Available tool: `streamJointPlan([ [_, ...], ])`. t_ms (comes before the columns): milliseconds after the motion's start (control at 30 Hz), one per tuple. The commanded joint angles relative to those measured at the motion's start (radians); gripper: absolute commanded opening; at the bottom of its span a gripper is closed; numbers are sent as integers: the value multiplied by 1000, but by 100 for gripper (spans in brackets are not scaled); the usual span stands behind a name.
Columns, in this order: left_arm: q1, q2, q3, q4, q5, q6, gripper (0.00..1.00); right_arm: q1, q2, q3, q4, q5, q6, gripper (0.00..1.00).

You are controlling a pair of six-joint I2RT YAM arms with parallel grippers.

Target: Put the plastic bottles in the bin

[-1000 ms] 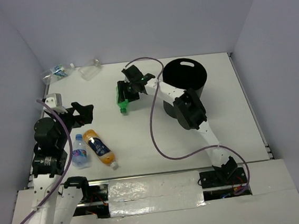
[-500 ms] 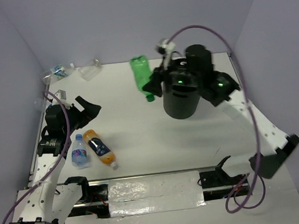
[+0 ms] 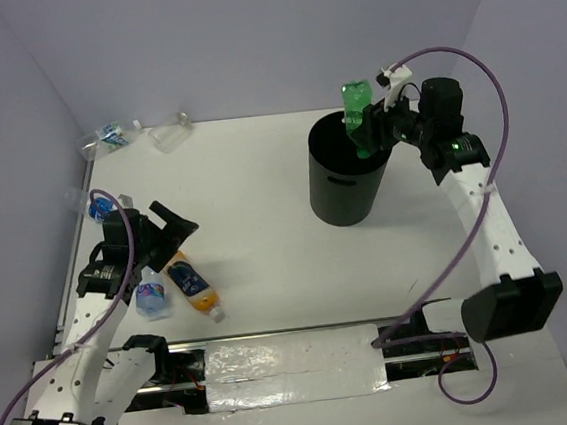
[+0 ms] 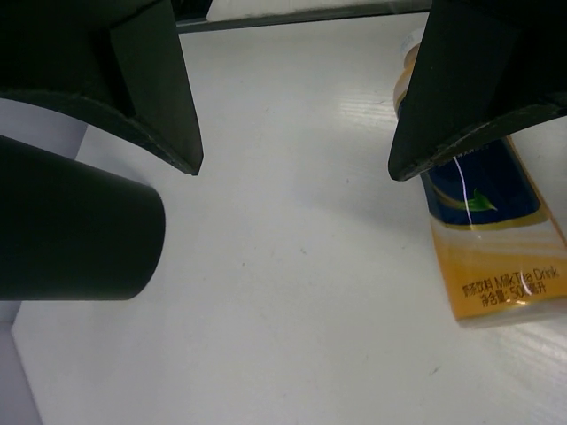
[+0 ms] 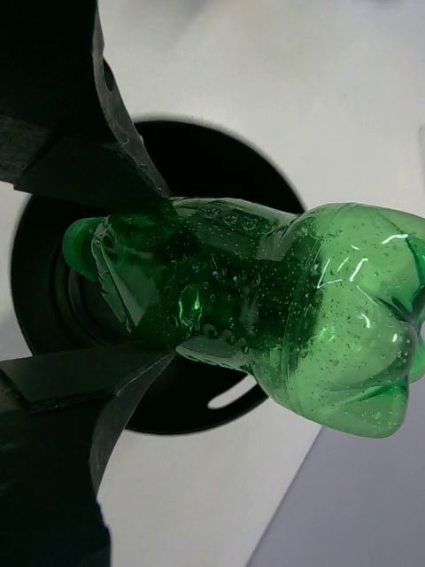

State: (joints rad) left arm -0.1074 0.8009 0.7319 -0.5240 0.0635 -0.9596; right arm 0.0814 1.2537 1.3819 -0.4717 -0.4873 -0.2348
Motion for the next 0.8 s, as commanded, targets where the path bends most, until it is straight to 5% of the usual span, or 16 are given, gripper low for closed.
streamJointPlan([
  [0,-31,4,-9,-40,-59,-60,99,-48,91,20,99,1,-41,23],
  [67,-41,14,-28,-47,-101,-74,99,-49,102,9,91,-31,-66,45],
  [133,-44,27,-55,-39,-116,-83,99,-49,80,-24,90,-63,-81,82],
  [200,-48,44,-74,-31,-143,-103,99,-52,35,-52,99,-71,-81,99],
  [767,-196,437,-34,-57,-309,-131,99,-74,-319,-279,94,-347,37,100],
])
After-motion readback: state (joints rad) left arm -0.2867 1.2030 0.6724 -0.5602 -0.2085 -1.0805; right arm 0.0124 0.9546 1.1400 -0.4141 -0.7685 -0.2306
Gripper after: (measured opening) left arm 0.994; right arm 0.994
